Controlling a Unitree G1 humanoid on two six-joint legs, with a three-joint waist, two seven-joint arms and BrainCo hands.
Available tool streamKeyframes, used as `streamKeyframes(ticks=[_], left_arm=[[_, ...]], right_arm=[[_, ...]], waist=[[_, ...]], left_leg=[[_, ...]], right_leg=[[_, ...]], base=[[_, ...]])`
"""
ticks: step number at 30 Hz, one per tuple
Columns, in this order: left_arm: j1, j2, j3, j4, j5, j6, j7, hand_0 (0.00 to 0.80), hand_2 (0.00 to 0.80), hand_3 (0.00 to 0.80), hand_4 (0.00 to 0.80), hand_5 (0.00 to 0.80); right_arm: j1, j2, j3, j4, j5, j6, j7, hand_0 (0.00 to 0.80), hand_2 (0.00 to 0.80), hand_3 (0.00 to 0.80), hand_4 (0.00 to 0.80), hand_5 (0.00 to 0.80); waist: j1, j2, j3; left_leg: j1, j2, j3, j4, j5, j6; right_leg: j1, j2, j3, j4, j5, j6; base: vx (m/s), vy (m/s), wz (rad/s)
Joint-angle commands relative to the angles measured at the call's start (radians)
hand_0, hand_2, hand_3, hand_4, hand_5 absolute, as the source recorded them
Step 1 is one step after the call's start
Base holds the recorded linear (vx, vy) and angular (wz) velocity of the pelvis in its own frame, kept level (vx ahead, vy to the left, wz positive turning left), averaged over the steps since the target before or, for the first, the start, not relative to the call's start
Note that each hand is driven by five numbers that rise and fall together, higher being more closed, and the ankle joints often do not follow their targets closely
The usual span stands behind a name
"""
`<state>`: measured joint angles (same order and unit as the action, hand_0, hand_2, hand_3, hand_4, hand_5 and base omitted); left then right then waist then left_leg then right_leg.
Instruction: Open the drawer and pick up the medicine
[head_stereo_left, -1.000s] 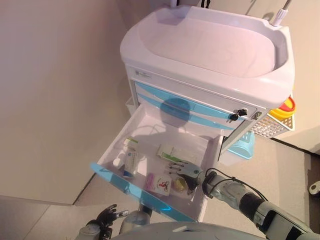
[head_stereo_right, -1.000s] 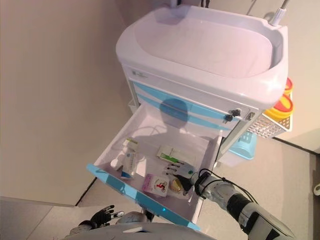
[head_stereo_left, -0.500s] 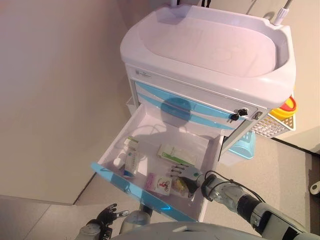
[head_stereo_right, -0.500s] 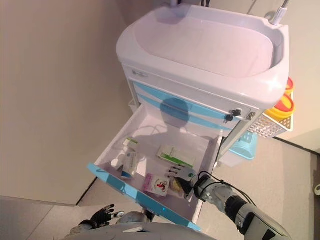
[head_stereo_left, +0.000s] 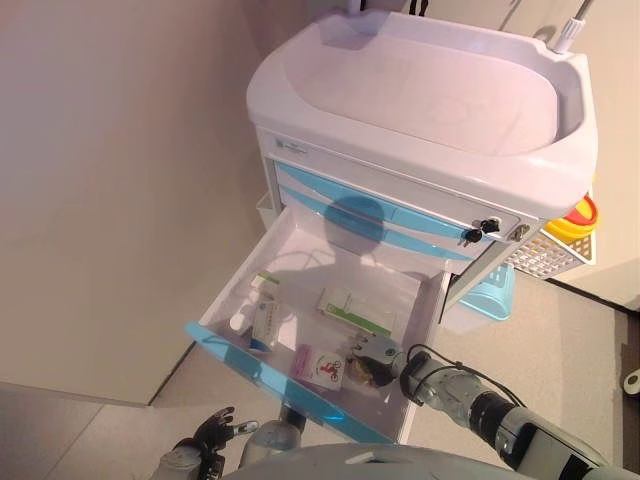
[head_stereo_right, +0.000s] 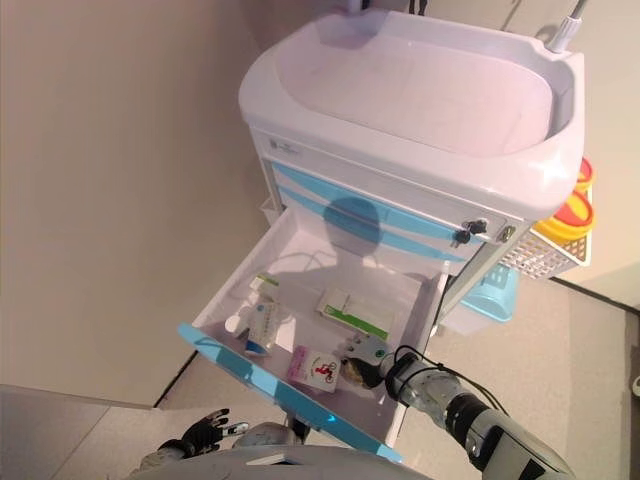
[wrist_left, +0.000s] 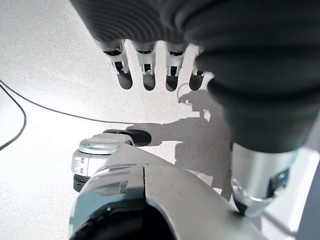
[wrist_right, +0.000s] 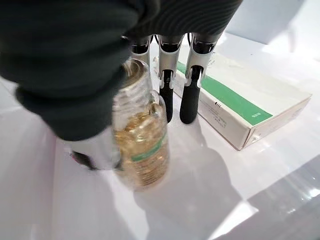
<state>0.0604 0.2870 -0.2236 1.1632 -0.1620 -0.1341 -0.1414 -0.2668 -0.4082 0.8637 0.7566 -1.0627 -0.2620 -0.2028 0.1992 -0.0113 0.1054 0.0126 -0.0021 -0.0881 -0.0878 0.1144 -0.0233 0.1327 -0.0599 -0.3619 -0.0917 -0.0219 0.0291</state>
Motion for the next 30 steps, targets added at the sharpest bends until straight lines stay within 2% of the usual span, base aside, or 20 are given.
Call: streamKeyframes(ticks=[1, 7, 11, 14, 17, 20, 23, 26, 27, 30], left_arm=[[-0.043, -0.023, -0.047, 0.077, 0.038, -0.022, -0.005, 0.000, 0.000, 0.000, 0.000, 0.000], [-0.043, -0.023, -0.046, 0.075, 0.032, -0.025, -0.007, 0.000, 0.000, 0.000, 0.000, 0.000], [-0.039, -0.019, -0.040, 0.068, 0.023, -0.021, -0.008, 0.000, 0.000, 0.000, 0.000, 0.000], [-0.025, -0.008, -0.026, 0.056, 0.013, -0.012, -0.008, 0.000, 0.000, 0.000, 0.000, 0.000], [-0.003, 0.004, -0.008, 0.041, 0.001, -0.002, -0.012, 0.000, 0.000, 0.000, 0.000, 0.000], [0.017, 0.009, 0.012, 0.038, -0.007, -0.005, -0.018, 0.000, 0.000, 0.000, 0.000, 0.000], [0.039, 0.007, 0.033, 0.040, -0.014, -0.017, -0.022, 0.000, 0.000, 0.000, 0.000, 0.000], [0.043, -0.005, 0.039, 0.054, -0.019, -0.031, -0.024, 0.000, 0.000, 0.000, 0.000, 0.000], [0.043, -0.006, 0.040, 0.059, -0.018, -0.035, -0.026, 0.000, 0.000, 0.000, 0.000, 0.000], [0.037, -0.014, 0.023, 0.074, -0.025, -0.042, -0.027, 0.000, 0.000, 0.000, 0.000, 0.000]], right_arm=[[-0.009, 0.009, 0.029, -0.037, -0.006, -0.011, -0.036, 0.800, 0.800, 0.800, 0.800, 0.800], [-0.006, 0.000, 0.023, -0.051, 0.017, 0.005, -0.043, 0.800, 0.800, 0.800, 0.800, 0.800], [-0.011, -0.037, -0.004, -0.131, 0.031, 0.010, -0.061, 0.800, 0.800, 0.800, 0.800, 0.800], [-0.039, -0.117, -0.055, -0.285, 0.082, -0.007, -0.030, 0.800, 0.800, 0.800, 0.800, 0.800], [-0.085, -0.253, -0.156, -0.494, 0.179, -0.052, 0.028, 0.800, 0.800, 0.800, 0.800, 0.800], [-0.122, -0.355, -0.284, -0.657, 0.315, -0.084, 0.038, 0.800, 0.800, 0.800, 0.800, 0.800], [-0.165, -0.414, -0.463, -0.821, 0.558, -0.075, 0.092, 0.800, 0.800, 0.800, 0.800, 0.800], [-0.224, -0.377, -0.611, -0.890, 0.803, -0.034, 0.071, 0.800, 0.800, 0.800, 0.800, 0.800], [-0.239, -0.366, -0.634, -0.898, 0.848, -0.032, 0.042, 0.800, 0.800, 0.800, 0.800, 0.800], [-0.350, -0.318, -0.709, -0.890, 1.031, 0.034, -0.001, 0.800, 0.800, 0.800, 0.800, 0.800]], waist=[[0.026, -0.019, -0.002], [0.023, -0.020, -0.001], [0.014, -0.024, 0.001], [0.001, -0.032, 0.002], [-0.017, -0.039, 0.001], [-0.033, -0.044, -0.003], [-0.050, -0.046, -0.007], [-0.062, -0.047, -0.012], [-0.062, -0.047, -0.012], [-0.059, -0.044, -0.019]], left_leg=[[-0.007, -0.052, -0.020, 0.000, -0.058, 0.028], [-0.007, -0.053, -0.019, 0.001, -0.058, 0.028], [-0.003, -0.049, -0.013, 0.000, -0.060, 0.027], [0.002, -0.046, -0.003, 0.000, -0.061, 0.025], [0.008, -0.039, 0.013, 0.000, -0.062, 0.023], [0.013, -0.035, 0.028, 0.000, -0.065, 0.025], [0.019, -0.030, 0.043, 0.000, -0.069, 0.025], [0.028, -0.027, 0.055, 0.000, -0.077, 0.026], [0.032, -0.027, 0.057, 0.000, -0.079, 0.026], [0.044, -0.026, 0.060, 0.000, -0.086, 0.024]], right_leg=[[-0.041, -0.034, -0.020, 0.076, 0.020, 0.030], [-0.042, -0.033, -0.018, 0.076, 0.020, 0.030], [-0.041, -0.033, -0.013, 0.075, 0.023, 0.031], [-0.039, -0.031, -0.004, 0.073, 0.028, 0.031], [-0.039, -0.026, 0.011, 0.072, 0.032, 0.033], [-0.039, -0.020, 0.030, 0.072, 0.032, 0.032], [-0.039, -0.015, 0.048, 0.071, 0.030, 0.031], [-0.036, -0.012, 0.063, 0.071, 0.026, 0.027], [-0.034, -0.012, 0.066, 0.071, 0.024, 0.026], [-0.024, -0.013, 0.070, 0.071, 0.021, 0.022]], base=[[0.000, 0.000, 0.00], [0.000, 0.000, 0.00], [0.000, 0.000, 0.00], [0.001, 0.003, -0.01], [0.006, 0.016, -0.08], [0.014, 0.025, -0.15], [0.020, 0.037, -0.16], [0.024, 0.037, -0.16], [0.034, 0.040, -0.26], [0.044, 0.050, -0.09]])
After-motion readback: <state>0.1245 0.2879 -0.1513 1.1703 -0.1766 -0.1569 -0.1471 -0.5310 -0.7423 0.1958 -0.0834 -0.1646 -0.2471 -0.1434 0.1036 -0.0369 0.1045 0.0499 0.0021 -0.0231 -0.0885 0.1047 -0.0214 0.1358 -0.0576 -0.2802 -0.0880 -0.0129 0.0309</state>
